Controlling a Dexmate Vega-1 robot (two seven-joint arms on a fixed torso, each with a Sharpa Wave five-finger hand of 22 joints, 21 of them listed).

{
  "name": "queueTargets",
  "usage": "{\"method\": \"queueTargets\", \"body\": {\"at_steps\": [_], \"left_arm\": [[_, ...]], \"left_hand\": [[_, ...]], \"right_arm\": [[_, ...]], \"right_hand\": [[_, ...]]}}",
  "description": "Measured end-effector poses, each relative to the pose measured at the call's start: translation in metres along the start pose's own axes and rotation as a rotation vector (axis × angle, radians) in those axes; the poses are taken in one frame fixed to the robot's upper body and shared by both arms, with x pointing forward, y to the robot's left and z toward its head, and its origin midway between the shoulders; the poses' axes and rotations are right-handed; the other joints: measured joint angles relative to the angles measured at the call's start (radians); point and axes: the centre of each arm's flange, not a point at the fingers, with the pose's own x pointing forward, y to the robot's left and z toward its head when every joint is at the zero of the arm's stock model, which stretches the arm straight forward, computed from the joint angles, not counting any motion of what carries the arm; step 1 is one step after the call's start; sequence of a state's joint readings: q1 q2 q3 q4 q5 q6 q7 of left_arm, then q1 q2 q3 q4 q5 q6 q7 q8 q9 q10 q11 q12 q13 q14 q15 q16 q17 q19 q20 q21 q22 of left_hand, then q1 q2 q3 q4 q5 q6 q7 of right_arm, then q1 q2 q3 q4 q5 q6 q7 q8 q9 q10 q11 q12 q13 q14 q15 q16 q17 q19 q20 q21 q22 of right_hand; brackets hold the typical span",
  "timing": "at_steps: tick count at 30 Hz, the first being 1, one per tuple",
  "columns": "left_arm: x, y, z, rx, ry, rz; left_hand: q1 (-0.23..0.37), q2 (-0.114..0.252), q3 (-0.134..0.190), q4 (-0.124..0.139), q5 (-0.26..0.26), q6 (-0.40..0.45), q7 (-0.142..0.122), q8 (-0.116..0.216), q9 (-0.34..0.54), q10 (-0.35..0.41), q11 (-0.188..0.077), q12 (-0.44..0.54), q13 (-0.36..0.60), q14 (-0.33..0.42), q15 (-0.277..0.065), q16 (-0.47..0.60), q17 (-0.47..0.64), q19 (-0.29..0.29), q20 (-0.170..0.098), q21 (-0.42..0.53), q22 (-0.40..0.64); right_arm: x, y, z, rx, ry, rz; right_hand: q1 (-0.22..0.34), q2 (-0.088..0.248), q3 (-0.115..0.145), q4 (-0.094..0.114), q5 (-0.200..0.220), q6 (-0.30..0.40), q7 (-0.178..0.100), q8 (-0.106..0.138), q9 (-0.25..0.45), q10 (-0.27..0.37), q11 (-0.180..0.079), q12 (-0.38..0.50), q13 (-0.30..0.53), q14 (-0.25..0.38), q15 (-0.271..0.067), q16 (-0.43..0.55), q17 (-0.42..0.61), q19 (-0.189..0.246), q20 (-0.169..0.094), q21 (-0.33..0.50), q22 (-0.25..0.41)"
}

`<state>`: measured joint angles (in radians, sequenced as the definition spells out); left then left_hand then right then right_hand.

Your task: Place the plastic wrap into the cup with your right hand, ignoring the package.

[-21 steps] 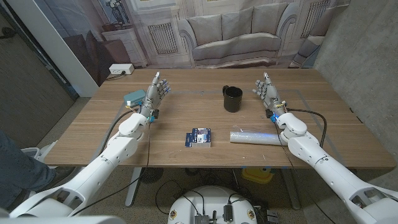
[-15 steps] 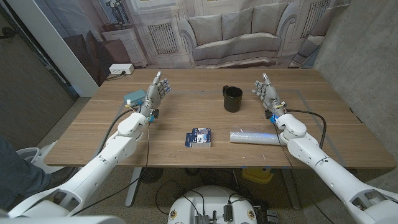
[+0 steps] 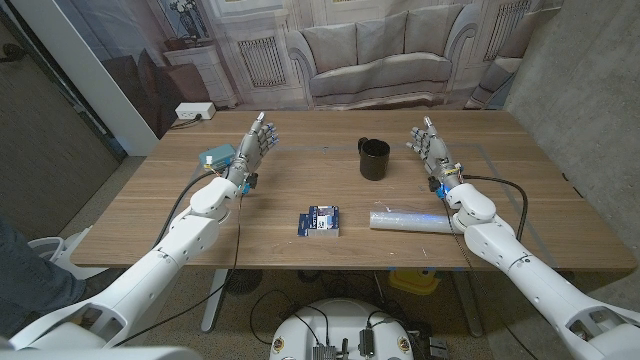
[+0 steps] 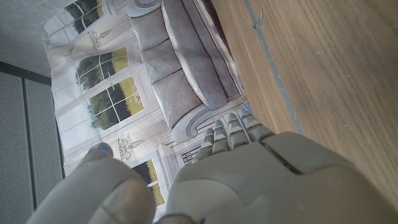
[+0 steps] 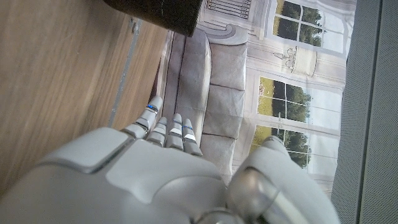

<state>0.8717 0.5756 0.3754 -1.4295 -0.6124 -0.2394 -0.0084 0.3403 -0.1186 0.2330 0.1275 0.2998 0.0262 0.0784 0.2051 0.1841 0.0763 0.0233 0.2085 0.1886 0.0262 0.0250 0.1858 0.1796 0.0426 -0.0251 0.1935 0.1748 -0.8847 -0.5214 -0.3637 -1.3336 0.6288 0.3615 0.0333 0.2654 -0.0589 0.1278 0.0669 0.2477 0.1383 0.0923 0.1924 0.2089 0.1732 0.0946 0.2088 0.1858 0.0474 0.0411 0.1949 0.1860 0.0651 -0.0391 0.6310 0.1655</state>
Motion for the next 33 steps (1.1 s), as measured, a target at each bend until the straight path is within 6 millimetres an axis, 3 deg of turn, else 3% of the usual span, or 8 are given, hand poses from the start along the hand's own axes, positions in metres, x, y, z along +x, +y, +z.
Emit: {"method": "queueTargets", "body": {"at_steps": [22,33], "left_arm": [[0.012,-0.009,0.000,0.015,0.007,-0.028],[0.011,-0.013,0.005,0.028,-0.005,-0.039]], "left_hand": [[0.017,0.017,0.007,-0.007,0.007,0.009,-0.002,0.000,0.000,0.007,-0.007,0.000,0.000,0.010,0.000,0.008,0.000,0.005,0.005,0.000,0.000],[0.025,0.025,0.010,-0.010,0.007,0.009,-0.002,0.000,0.000,0.011,-0.003,0.000,0.000,0.010,0.000,0.008,0.000,0.005,0.005,0.000,0.000]], "right_arm": [[-0.024,-0.001,0.020,-0.039,-0.062,0.019],[-0.039,-0.001,0.030,-0.059,-0.095,0.024]], "right_hand": [[0.027,0.013,0.009,-0.009,0.000,0.014,-0.003,0.004,-0.009,0.012,-0.013,0.008,0.000,0.022,0.000,0.000,-0.005,0.029,0.004,-0.015,0.000],[0.036,0.009,0.009,-0.009,0.000,0.019,-0.009,0.004,-0.009,0.018,-0.007,0.008,0.000,0.027,-0.002,0.000,-0.005,0.034,-0.002,-0.015,0.000]]}}
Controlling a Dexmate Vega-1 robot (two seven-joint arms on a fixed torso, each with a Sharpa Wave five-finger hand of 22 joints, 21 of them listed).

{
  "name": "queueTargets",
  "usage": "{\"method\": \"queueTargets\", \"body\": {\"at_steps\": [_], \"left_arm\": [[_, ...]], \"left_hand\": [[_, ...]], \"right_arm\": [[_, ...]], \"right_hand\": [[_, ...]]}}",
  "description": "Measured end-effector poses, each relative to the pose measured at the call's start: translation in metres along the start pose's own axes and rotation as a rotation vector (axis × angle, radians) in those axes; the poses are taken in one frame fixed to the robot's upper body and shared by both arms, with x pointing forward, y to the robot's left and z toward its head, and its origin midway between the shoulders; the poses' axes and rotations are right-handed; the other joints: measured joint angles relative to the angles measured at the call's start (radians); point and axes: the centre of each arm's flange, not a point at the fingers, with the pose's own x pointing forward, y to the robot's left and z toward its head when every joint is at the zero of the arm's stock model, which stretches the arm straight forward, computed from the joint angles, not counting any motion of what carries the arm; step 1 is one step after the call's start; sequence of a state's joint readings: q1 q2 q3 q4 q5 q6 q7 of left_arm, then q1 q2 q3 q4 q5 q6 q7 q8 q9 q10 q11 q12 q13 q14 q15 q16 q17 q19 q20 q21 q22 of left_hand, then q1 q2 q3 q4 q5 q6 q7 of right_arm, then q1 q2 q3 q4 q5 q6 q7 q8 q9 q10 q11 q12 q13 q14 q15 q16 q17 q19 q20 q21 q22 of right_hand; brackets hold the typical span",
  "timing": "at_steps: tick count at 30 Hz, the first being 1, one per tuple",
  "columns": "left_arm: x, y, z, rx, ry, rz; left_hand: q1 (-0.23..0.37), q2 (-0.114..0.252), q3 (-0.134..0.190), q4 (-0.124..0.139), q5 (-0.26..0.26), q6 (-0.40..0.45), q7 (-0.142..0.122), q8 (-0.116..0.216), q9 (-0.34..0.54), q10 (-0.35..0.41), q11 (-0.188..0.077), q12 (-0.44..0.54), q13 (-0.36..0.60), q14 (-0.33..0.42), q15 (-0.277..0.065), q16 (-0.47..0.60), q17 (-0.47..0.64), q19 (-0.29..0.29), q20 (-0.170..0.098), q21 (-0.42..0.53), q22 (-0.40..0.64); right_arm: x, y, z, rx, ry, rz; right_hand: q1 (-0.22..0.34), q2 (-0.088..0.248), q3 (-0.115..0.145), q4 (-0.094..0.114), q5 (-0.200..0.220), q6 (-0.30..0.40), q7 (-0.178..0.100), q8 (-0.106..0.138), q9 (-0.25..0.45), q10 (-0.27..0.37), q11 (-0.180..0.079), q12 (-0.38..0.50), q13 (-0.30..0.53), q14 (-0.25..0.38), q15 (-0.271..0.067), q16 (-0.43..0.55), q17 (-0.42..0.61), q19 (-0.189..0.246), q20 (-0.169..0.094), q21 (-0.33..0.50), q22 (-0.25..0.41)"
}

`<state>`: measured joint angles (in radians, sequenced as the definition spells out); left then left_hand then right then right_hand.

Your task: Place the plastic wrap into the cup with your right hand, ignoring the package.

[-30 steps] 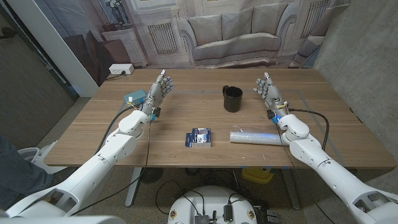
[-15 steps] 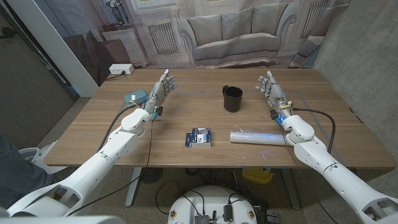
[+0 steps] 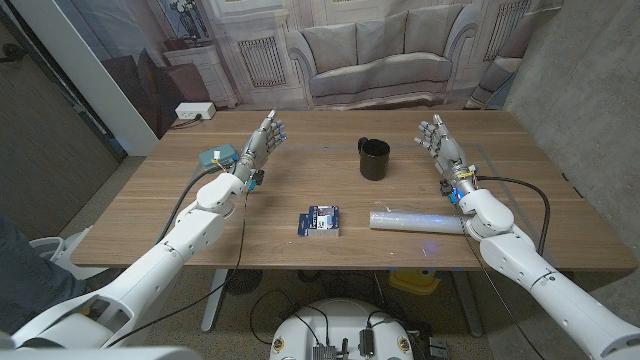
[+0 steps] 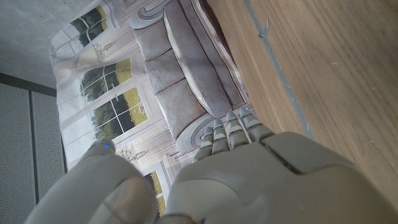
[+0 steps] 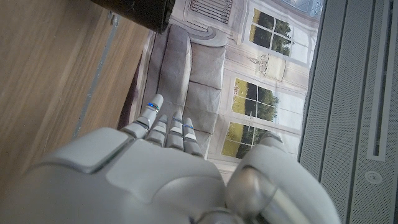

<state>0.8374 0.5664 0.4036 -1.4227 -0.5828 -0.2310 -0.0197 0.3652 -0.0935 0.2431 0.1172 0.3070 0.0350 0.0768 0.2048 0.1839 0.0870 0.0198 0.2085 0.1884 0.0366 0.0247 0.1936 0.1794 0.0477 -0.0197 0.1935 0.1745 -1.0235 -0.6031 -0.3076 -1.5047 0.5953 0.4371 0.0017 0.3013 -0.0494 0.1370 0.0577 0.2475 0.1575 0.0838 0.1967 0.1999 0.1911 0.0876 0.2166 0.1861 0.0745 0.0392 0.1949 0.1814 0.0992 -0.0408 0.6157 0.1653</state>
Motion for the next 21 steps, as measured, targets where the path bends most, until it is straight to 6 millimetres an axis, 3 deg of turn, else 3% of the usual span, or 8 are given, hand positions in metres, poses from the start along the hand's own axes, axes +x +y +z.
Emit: {"method": "queueTargets", "body": {"at_steps": [21], "left_arm": [[-0.003,-0.003,0.005,0.013,-0.010,-0.009]], "left_hand": [[0.009,0.009,0.003,-0.003,0.000,0.007,0.000,0.000,0.000,0.005,-0.005,0.000,0.000,0.009,0.001,0.000,0.000,0.000,0.000,0.000,0.000]], "right_arm": [[-0.022,0.003,0.015,-0.024,-0.049,0.003]], "right_hand": [[0.004,0.004,0.001,-0.007,0.000,0.009,0.001,0.000,-0.005,0.005,-0.006,0.000,0.000,0.009,0.002,0.000,0.000,0.005,0.005,-0.012,0.000]]}}
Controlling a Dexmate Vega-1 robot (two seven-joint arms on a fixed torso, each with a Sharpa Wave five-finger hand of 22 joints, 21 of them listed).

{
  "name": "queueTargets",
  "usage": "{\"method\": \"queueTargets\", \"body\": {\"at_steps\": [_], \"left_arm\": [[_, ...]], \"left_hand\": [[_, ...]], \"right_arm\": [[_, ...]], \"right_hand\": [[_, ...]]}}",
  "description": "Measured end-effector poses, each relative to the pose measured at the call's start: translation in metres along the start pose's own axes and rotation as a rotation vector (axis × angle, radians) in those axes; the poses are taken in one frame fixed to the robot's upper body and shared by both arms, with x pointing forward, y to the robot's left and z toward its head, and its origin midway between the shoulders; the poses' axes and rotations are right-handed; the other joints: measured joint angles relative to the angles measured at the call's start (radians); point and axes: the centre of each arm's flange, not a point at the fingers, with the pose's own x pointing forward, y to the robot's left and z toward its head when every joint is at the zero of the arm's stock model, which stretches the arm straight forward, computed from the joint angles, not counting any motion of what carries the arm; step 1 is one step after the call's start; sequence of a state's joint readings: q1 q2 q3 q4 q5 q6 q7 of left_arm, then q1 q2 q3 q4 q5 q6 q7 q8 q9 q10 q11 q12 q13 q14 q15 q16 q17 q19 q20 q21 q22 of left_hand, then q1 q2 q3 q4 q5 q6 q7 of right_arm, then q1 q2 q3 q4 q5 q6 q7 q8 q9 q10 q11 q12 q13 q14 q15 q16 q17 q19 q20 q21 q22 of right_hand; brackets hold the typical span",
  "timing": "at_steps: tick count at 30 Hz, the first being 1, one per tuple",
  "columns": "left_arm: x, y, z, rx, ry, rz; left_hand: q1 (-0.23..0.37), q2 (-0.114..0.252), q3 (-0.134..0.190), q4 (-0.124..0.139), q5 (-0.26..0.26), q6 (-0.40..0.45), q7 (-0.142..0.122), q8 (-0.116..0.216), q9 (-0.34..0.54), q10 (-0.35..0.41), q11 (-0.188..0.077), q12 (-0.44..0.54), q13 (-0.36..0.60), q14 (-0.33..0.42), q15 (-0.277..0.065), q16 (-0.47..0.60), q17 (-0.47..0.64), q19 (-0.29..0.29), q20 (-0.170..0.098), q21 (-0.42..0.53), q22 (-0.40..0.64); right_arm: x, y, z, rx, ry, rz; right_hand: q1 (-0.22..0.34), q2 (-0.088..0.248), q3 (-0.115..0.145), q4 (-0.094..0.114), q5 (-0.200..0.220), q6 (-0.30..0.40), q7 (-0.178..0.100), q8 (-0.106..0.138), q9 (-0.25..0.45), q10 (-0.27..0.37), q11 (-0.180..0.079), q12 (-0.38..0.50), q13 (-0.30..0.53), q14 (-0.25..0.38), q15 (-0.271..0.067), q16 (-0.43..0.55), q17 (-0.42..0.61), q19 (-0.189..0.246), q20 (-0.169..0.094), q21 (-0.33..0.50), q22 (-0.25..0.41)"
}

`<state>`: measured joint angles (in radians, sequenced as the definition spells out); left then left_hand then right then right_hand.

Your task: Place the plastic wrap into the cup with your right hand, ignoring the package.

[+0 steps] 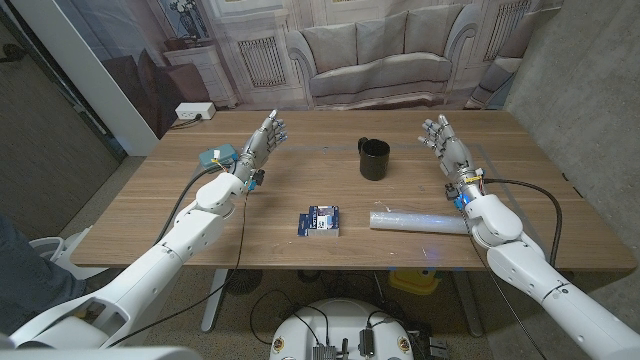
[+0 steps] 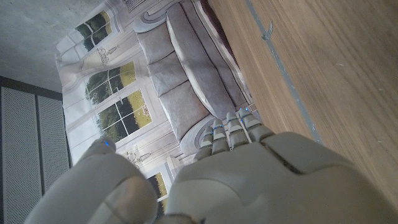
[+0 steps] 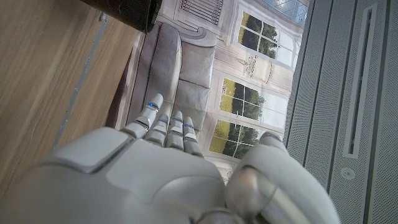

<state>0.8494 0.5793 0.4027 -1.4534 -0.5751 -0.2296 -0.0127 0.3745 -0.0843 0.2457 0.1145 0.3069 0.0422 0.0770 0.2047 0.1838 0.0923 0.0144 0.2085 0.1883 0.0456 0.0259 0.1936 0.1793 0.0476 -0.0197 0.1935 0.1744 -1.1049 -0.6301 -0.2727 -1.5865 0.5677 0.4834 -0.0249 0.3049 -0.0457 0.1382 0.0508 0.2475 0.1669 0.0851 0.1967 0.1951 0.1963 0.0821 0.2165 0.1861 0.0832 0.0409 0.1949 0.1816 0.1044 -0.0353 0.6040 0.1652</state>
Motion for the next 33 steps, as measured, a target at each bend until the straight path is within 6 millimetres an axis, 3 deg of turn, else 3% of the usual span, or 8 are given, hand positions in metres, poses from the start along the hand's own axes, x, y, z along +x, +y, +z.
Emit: {"method": "queueTargets", "body": {"at_steps": [33], "left_arm": [[-0.005,-0.008,0.004,0.006,-0.005,-0.005]], "left_hand": [[0.013,0.013,-0.004,-0.004,0.000,0.011,0.000,0.000,0.000,0.009,-0.002,0.000,0.000,0.007,-0.004,0.000,0.000,0.007,-0.007,0.000,0.000]], "right_arm": [[-0.037,0.000,0.015,-0.045,-0.038,0.005]], "right_hand": [[0.004,0.004,0.000,0.000,0.000,0.016,-0.001,0.000,-0.005,0.021,0.004,0.008,0.000,0.022,-0.003,0.005,0.002,0.025,0.000,-0.020,0.000]]}}
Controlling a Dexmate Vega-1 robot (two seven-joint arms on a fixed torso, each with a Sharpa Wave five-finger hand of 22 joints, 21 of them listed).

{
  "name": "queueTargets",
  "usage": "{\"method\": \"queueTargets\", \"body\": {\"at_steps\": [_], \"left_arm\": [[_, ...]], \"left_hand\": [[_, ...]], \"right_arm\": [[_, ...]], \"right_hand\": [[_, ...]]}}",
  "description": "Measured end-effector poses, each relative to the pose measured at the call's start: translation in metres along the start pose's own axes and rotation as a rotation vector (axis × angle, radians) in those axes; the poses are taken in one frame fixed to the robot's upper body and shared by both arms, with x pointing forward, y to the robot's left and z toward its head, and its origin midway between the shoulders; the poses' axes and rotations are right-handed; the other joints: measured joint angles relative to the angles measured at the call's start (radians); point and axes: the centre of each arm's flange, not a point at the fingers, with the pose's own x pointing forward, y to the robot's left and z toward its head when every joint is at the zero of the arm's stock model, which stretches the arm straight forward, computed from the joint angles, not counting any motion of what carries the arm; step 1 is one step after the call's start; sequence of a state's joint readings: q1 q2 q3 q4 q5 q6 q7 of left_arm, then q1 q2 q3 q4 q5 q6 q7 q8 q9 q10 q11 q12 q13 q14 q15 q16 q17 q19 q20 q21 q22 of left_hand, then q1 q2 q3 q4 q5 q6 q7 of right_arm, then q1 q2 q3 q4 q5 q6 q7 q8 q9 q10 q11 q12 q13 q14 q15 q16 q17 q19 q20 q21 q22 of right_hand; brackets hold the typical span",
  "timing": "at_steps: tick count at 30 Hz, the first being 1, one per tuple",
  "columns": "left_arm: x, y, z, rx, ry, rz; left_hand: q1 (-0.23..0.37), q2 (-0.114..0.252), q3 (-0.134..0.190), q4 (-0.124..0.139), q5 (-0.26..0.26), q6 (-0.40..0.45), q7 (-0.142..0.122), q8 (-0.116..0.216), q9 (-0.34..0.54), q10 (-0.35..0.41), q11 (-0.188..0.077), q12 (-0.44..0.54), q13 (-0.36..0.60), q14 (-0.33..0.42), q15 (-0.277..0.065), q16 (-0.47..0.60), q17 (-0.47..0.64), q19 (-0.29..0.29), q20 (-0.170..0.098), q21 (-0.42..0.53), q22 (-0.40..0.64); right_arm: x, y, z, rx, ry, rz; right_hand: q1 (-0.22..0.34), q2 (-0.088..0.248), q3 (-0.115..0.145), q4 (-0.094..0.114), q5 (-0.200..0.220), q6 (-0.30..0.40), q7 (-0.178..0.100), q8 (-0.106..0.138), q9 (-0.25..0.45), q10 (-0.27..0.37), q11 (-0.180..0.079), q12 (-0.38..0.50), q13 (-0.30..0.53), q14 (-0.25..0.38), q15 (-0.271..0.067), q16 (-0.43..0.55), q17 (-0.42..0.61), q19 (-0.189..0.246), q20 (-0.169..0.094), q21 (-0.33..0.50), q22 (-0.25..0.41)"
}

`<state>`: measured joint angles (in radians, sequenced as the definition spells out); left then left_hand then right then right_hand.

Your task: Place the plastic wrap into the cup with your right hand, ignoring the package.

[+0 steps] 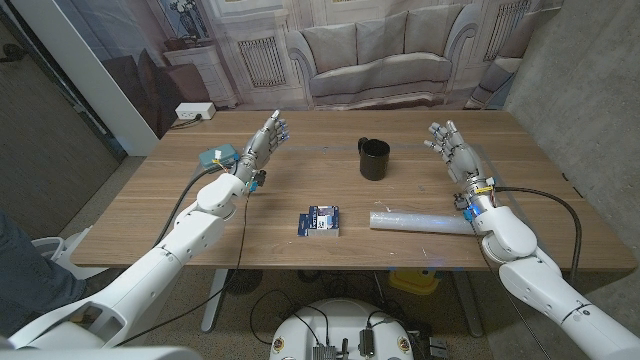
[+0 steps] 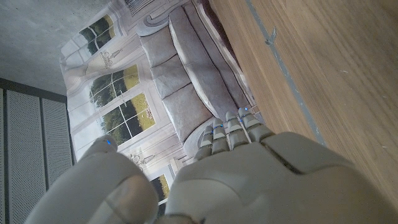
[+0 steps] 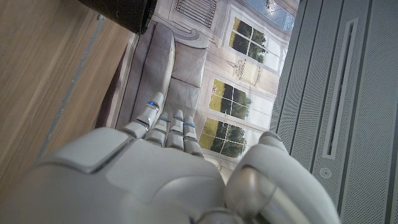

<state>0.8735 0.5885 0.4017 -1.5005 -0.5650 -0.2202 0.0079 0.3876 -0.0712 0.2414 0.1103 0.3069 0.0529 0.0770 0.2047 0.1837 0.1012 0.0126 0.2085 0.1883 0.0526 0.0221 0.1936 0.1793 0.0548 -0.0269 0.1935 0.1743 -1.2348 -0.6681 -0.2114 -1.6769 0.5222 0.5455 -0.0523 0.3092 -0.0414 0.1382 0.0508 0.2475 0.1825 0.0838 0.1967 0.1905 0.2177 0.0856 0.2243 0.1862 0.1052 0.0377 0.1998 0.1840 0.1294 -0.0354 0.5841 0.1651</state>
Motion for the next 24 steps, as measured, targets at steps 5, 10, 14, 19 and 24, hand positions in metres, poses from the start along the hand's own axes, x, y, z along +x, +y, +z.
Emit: {"method": "queueTargets", "body": {"at_steps": [5,10,14,19,24], "left_arm": [[-0.001,-0.001,0.000,0.001,0.001,0.001],[-0.002,-0.003,0.001,0.001,0.002,-0.001],[-0.002,-0.005,0.002,0.001,0.001,-0.004],[-0.003,-0.006,0.002,-0.001,0.001,-0.006],[-0.004,-0.009,0.002,-0.004,-0.001,-0.012]], "left_hand": [[0.005,0.005,0.000,0.000,0.000,0.000,0.000,0.000,0.000,0.000,0.000,0.000,0.000,0.000,0.000,0.000,0.000,0.000,0.000,0.000,0.000],[0.005,0.005,0.004,-0.004,0.000,0.000,0.000,0.000,0.000,0.000,0.000,0.000,0.000,0.003,-0.003,0.000,0.000,0.005,-0.005,0.000,0.000],[0.005,0.005,0.004,-0.004,0.000,0.000,0.000,0.000,0.000,0.000,0.000,0.000,0.000,0.003,-0.003,0.000,0.000,0.005,-0.005,0.000,0.000],[0.008,0.008,0.000,-0.008,0.000,0.000,0.000,0.000,0.000,0.000,0.000,0.000,0.000,0.007,0.001,0.000,0.000,0.005,-0.005,0.000,0.000],[0.009,0.009,0.000,-0.008,0.000,0.000,0.000,0.000,0.000,0.000,0.000,0.000,0.000,0.007,0.001,0.000,0.000,0.005,-0.005,0.000,0.000]], "right_arm": [[-0.006,-0.001,0.002,-0.006,-0.003,-0.001],[-0.015,-0.002,0.004,-0.009,-0.002,-0.006],[-0.020,-0.002,0.007,-0.014,-0.004,-0.007],[-0.027,-0.001,0.008,-0.017,-0.004,-0.005],[-0.036,0.001,0.011,-0.022,-0.006,0.001]], "right_hand": [[0.004,0.004,-0.004,-0.004,0.000,0.000,0.000,0.000,0.000,0.000,0.000,0.000,0.000,0.000,0.000,0.000,0.000,0.000,0.000,-0.004,0.000],[0.004,0.004,-0.004,-0.004,-0.004,0.000,0.000,0.000,0.000,0.000,0.000,0.000,0.000,0.000,0.000,0.000,0.000,0.000,0.000,-0.008,0.000],[0.004,0.004,-0.004,-0.004,-0.004,0.000,0.000,0.000,0.000,0.000,0.000,0.000,0.000,0.008,-0.002,0.000,0.000,0.005,-0.005,-0.008,0.000],[0.004,0.004,-0.004,-0.004,-0.004,0.000,0.000,0.000,0.000,0.000,0.000,0.000,0.000,0.008,-0.002,0.000,0.000,0.008,-0.003,-0.008,0.000],[0.007,0.008,-0.004,-0.004,-0.004,0.000,0.000,0.000,0.000,0.003,-0.004,0.000,0.000,0.008,-0.002,0.000,0.000,0.011,0.000,-0.008,0.000]]}}
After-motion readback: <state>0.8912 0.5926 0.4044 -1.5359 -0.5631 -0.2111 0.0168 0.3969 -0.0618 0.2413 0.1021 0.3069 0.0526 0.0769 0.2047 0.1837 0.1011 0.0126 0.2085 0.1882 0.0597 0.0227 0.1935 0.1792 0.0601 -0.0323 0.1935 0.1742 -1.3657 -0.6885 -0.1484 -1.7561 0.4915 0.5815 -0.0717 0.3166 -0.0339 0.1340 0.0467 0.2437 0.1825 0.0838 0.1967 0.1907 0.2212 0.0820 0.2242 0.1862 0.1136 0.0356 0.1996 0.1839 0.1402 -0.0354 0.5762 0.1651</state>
